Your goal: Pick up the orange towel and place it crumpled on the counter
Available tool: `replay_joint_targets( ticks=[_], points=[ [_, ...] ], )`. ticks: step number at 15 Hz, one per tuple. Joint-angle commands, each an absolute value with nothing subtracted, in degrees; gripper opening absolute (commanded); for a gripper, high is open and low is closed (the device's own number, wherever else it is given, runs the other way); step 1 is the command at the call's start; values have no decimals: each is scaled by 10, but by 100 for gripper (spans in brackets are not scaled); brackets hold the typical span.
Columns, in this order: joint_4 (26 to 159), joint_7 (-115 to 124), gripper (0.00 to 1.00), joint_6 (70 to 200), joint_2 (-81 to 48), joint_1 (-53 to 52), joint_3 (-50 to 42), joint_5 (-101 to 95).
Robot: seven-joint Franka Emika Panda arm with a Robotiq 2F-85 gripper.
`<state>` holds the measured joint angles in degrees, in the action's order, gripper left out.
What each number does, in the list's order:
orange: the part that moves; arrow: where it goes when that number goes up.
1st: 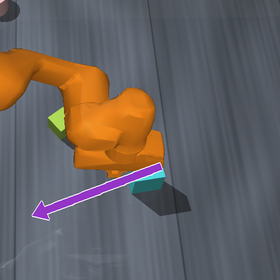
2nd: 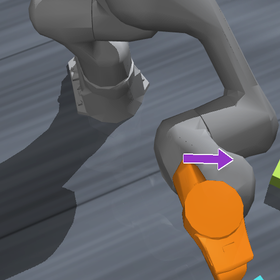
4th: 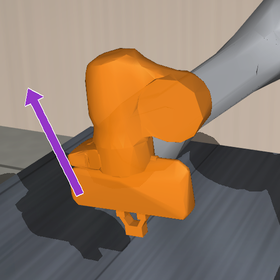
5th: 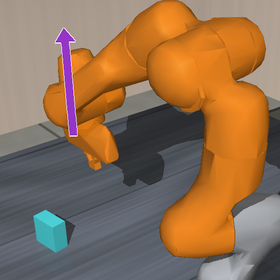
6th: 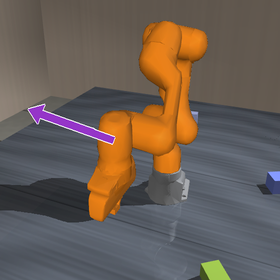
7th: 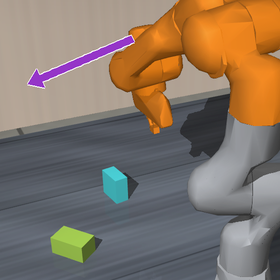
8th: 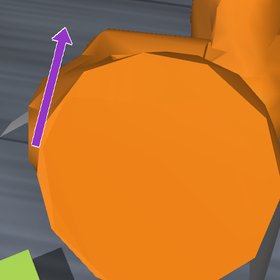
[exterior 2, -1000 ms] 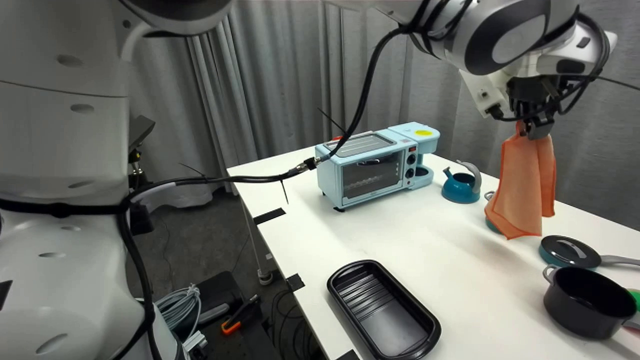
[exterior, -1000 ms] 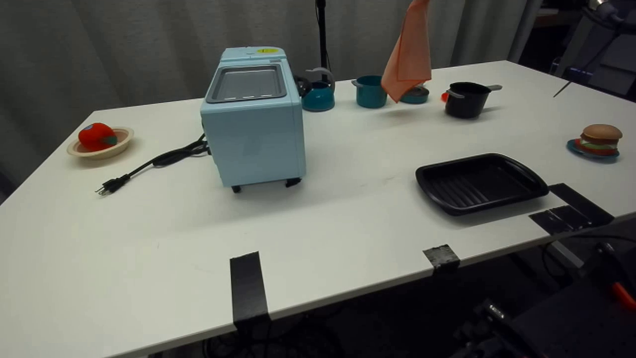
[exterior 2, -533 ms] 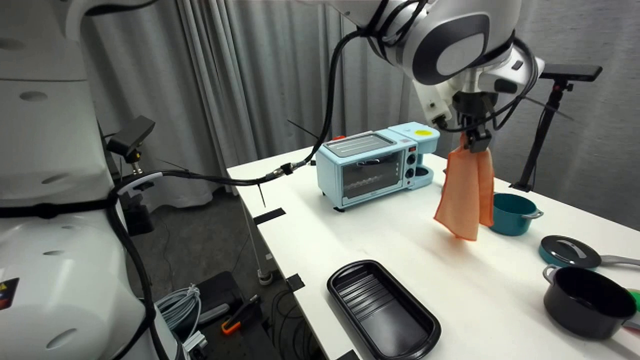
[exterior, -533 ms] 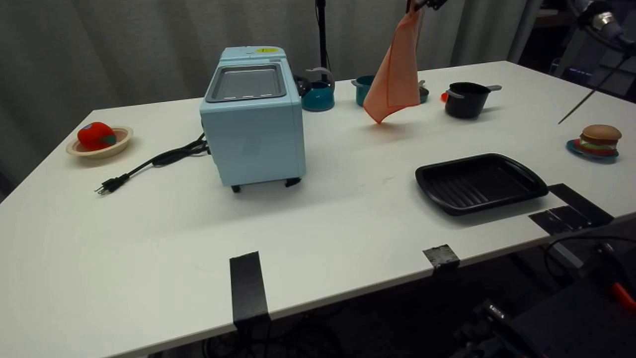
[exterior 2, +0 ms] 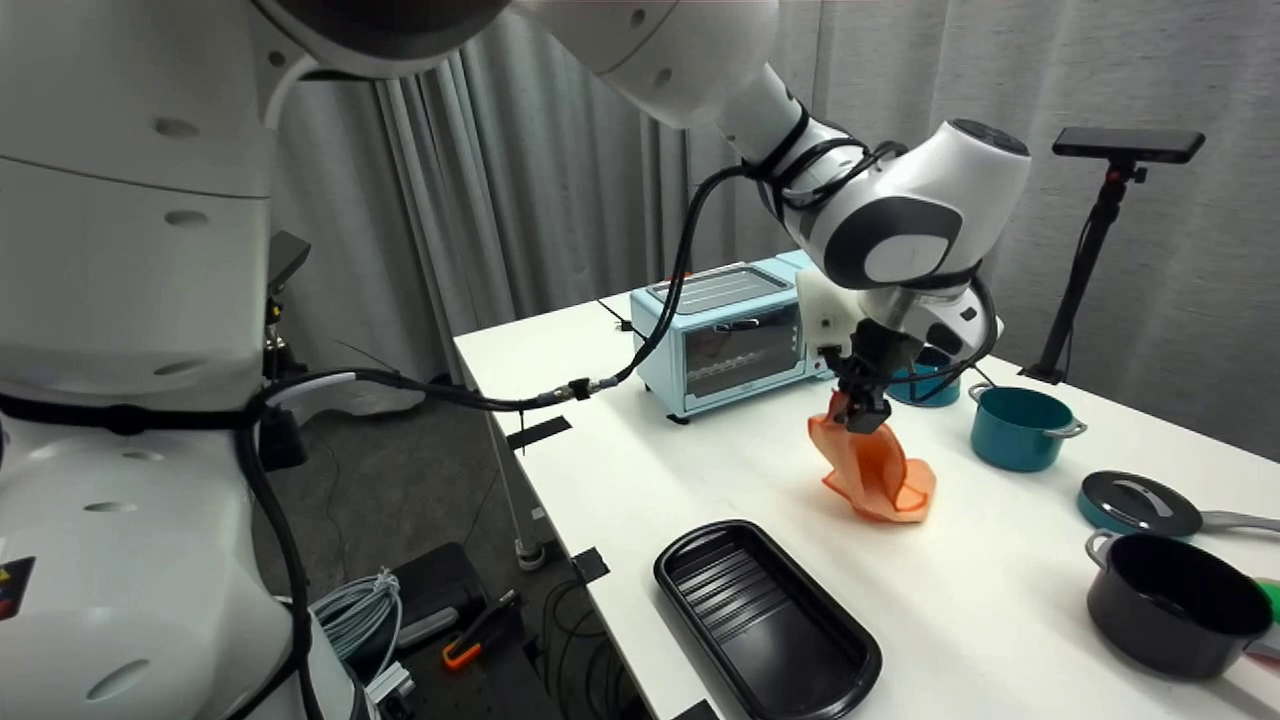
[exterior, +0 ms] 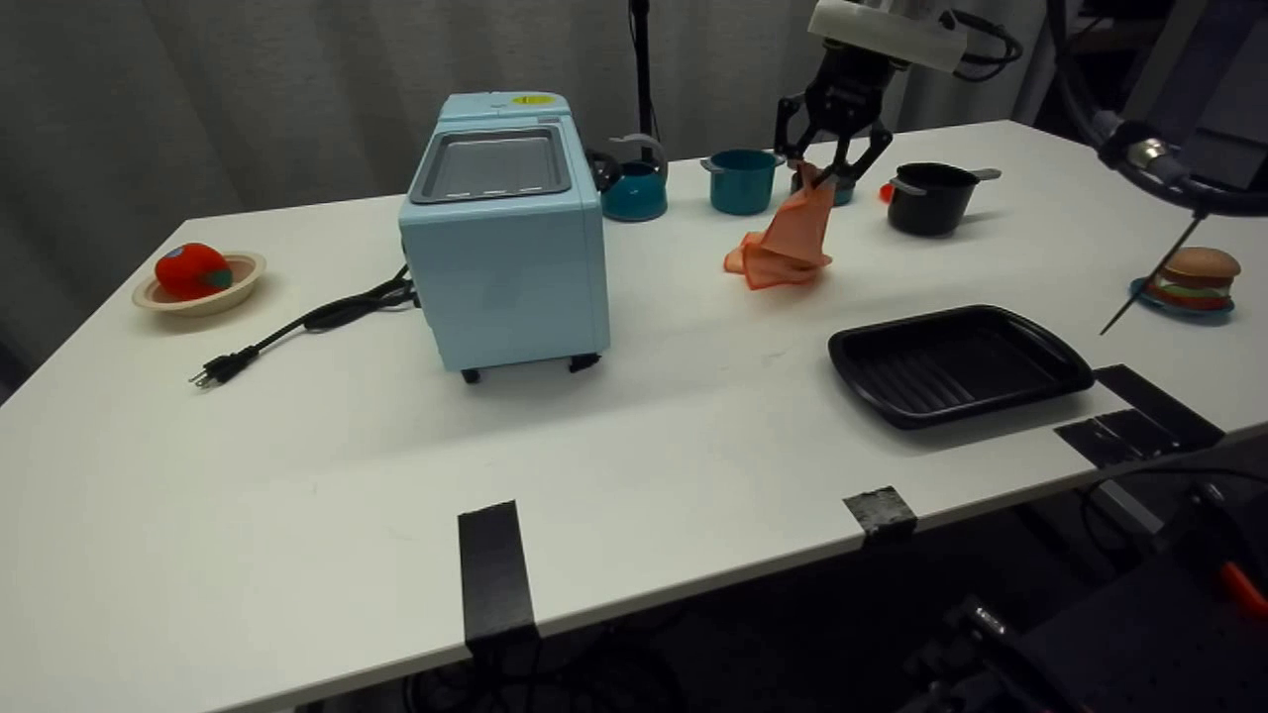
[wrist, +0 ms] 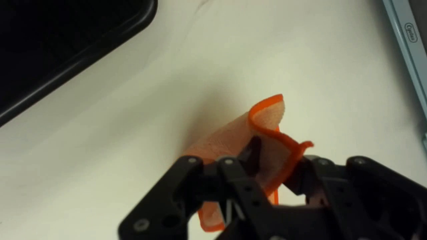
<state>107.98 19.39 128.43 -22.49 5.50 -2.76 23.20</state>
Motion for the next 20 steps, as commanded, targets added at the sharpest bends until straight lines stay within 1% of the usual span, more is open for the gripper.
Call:
replay_joint_targets(
  ticks=[1,4,13,14,15,16,19,20],
  points=[
    [988,211,3,1203,-288,72,-30,255],
    [918,243,3,1171,-323,75,-36,249],
    [855,268,3,1204,-366,66,-60,207],
    [852,266,7,1213,-370,64,-62,200],
    [849,265,36,1219,-372,63,-63,194],
    [848,265,37,1225,-373,62,-66,186],
    [849,264,58,1251,-374,62,-67,172],
    [849,263,67,1260,-375,63,-65,171]
  ],
)
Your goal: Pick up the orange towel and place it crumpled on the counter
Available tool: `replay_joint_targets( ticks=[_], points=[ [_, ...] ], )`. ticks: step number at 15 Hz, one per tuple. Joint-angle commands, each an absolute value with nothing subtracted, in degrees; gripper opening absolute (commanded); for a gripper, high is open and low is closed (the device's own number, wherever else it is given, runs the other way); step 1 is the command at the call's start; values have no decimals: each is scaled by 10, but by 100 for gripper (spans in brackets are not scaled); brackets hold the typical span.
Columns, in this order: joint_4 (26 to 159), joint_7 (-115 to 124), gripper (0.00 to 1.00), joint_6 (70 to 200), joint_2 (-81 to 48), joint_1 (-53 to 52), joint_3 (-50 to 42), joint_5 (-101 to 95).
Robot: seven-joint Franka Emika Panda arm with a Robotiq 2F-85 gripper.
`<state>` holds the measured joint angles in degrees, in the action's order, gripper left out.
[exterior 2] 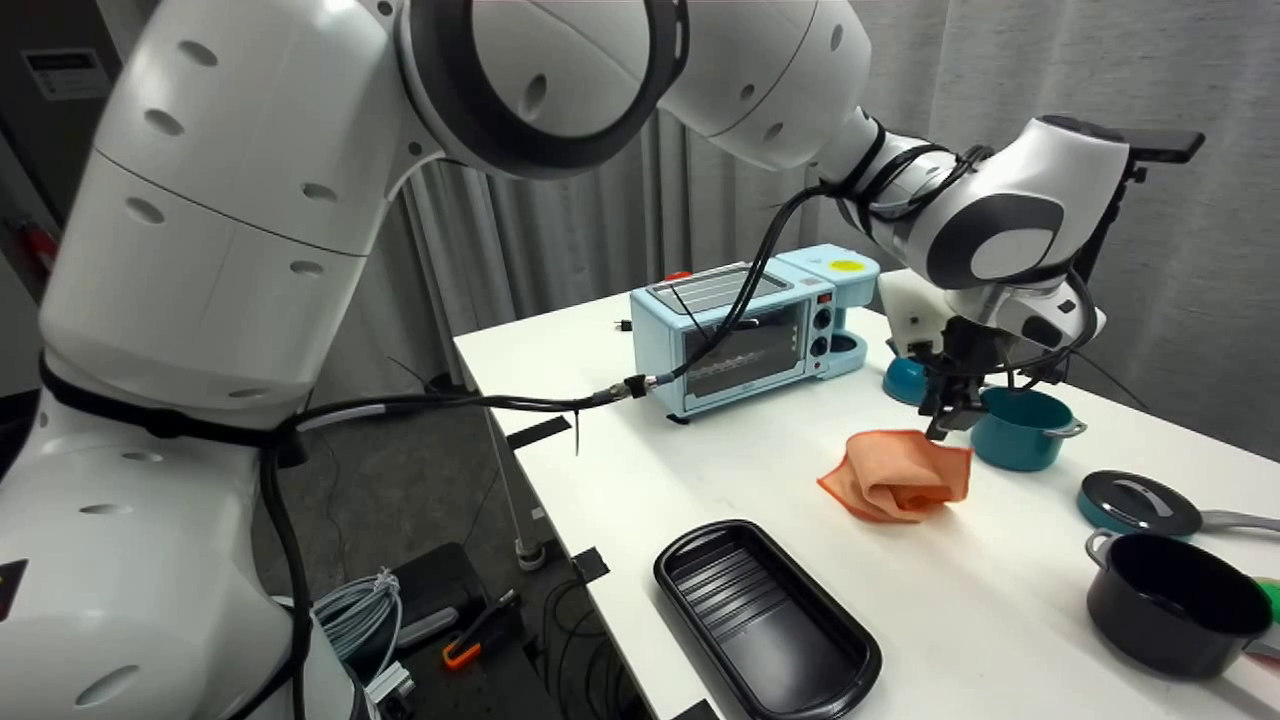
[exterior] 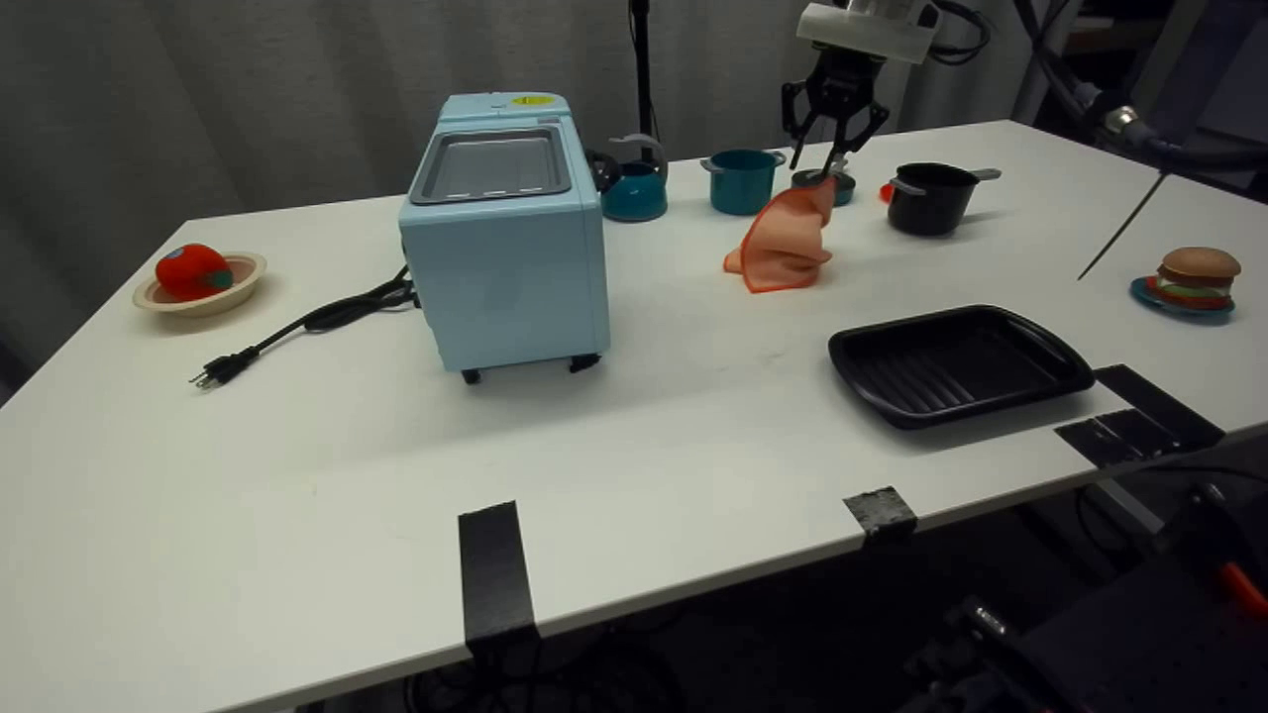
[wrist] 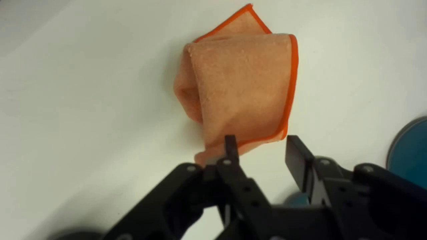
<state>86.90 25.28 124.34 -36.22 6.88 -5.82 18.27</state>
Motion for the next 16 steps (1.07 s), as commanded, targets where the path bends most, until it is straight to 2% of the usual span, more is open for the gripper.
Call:
replay_joint_targets(
  ticks=[1,4,5,11,16],
  points=[
    [849,263,73,1271,-375,63,-65,171],
    [850,260,97,1293,-376,66,-61,177],
    [851,259,100,1299,-376,67,-59,180],
    [849,224,100,1275,-372,85,-29,219],
    [868,245,100,1292,-368,70,-45,201]
  ],
)
